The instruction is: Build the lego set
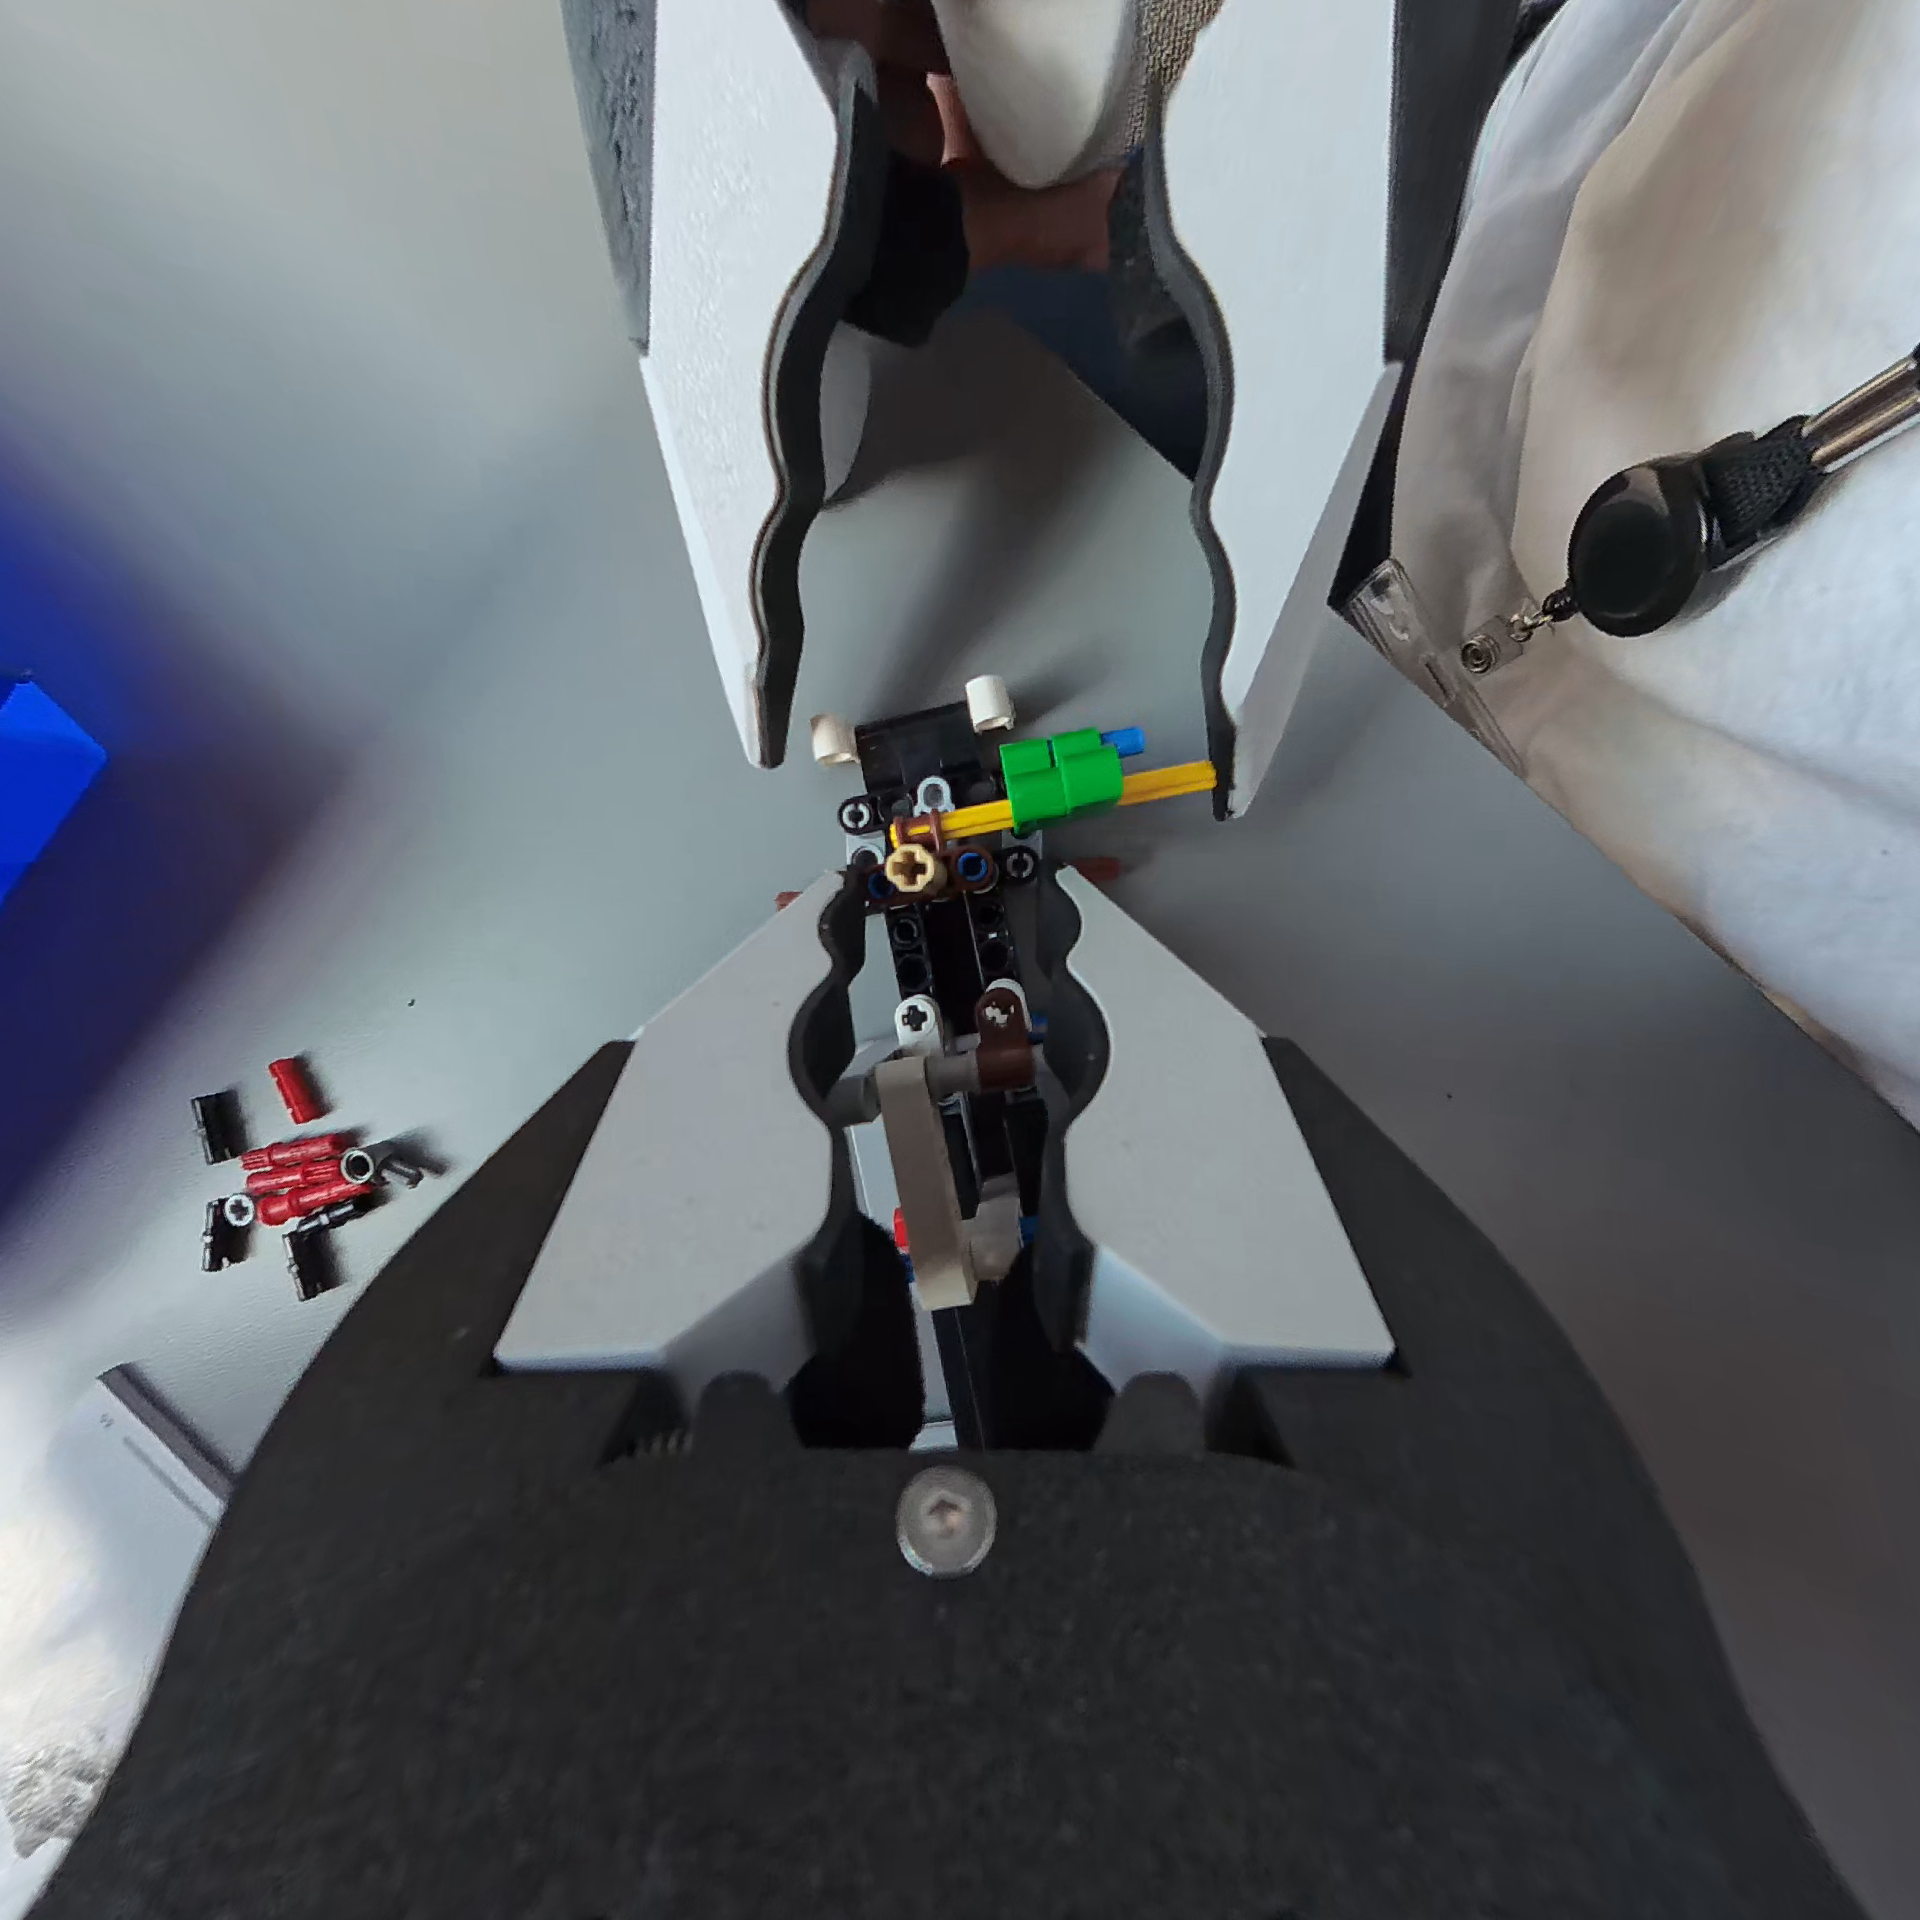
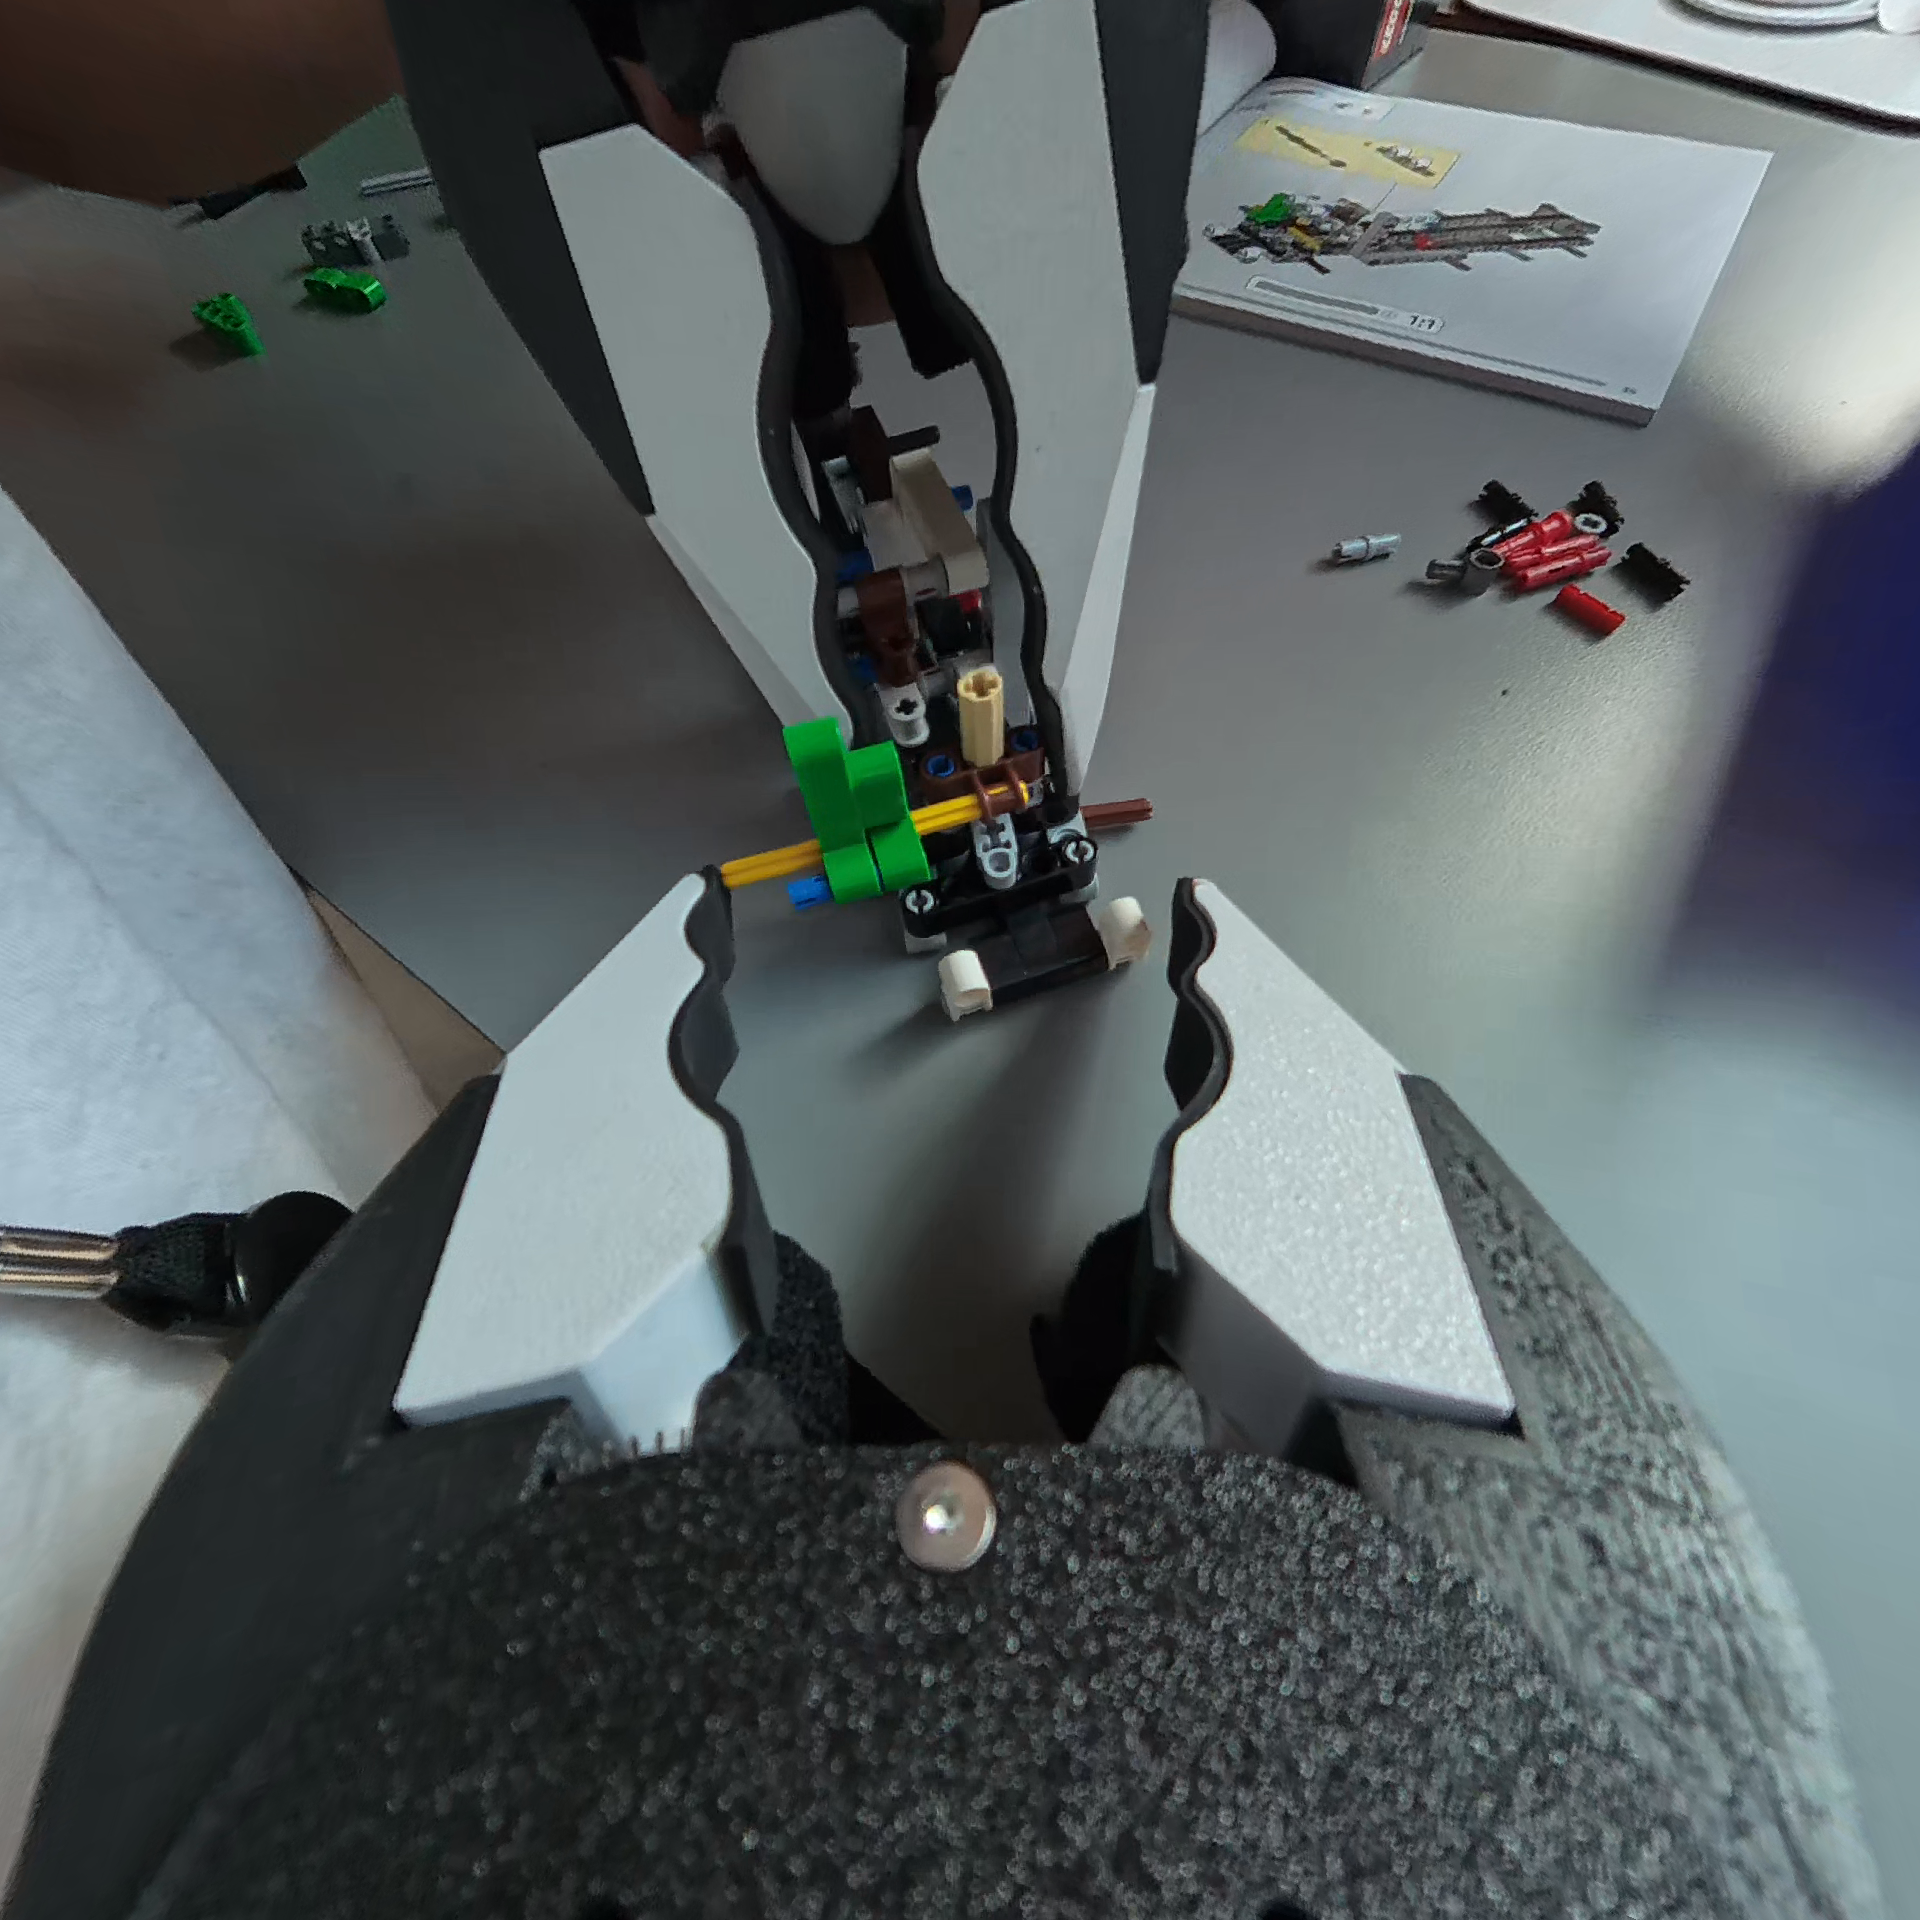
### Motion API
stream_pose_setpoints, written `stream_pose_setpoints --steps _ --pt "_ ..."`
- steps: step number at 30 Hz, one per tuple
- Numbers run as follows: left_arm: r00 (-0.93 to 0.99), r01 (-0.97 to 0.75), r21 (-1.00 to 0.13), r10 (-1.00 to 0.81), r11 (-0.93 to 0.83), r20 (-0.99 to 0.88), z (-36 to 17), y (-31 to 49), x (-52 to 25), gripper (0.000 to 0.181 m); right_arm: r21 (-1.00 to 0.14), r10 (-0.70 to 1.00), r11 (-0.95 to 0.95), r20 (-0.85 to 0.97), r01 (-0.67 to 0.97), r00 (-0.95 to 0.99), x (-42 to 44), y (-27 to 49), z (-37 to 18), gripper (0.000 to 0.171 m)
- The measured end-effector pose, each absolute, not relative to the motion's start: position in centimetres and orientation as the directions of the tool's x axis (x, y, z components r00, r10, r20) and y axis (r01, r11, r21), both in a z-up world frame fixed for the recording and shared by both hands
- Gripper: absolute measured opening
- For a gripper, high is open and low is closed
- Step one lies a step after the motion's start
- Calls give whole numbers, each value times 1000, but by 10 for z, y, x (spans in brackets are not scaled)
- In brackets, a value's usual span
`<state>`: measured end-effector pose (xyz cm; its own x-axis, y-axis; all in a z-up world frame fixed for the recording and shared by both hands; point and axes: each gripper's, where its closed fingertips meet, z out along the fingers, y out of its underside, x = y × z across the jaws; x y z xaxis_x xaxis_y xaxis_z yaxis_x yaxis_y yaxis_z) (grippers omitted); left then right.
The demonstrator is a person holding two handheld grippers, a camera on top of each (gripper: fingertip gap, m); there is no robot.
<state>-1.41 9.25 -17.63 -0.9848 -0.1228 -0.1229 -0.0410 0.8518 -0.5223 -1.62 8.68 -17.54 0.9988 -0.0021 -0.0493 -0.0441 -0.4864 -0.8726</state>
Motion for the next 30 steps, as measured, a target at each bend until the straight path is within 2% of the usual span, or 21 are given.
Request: stream_pose_setpoints --steps 5,7,18,19,28,30 --pt "-985 -51 -527 -131 848 -116 -176 93 -13 30 -867 53 -497 -56 -22 997 -21 91 -176 77" --pt "-982 -56 -532 -142 845 -121 -176 93 -11 30 -873 78 -488 -43 1 996 -24 91 -175 66" --pt "-984 -24 -530 -112 848 -136 -177 94 -13 31 -882 104 -472 -43 11 994 -25 90 -174 63" --pt "-986 -20 -532 -105 847 -130 -177 92 -16 31 -883 94 -470 -43 6 995 -22 90 -174 51" --pt "-983 -18 -539 -114 842 -146 -177 91 -16 31 -890 84 -456 -36 7 996 -22 90 -173 54" --pt "-983 -14 -538 -109 843 -145 -177 90 -17 31 -898 78 -440 -39 -1 996 -23 89 -172 60"
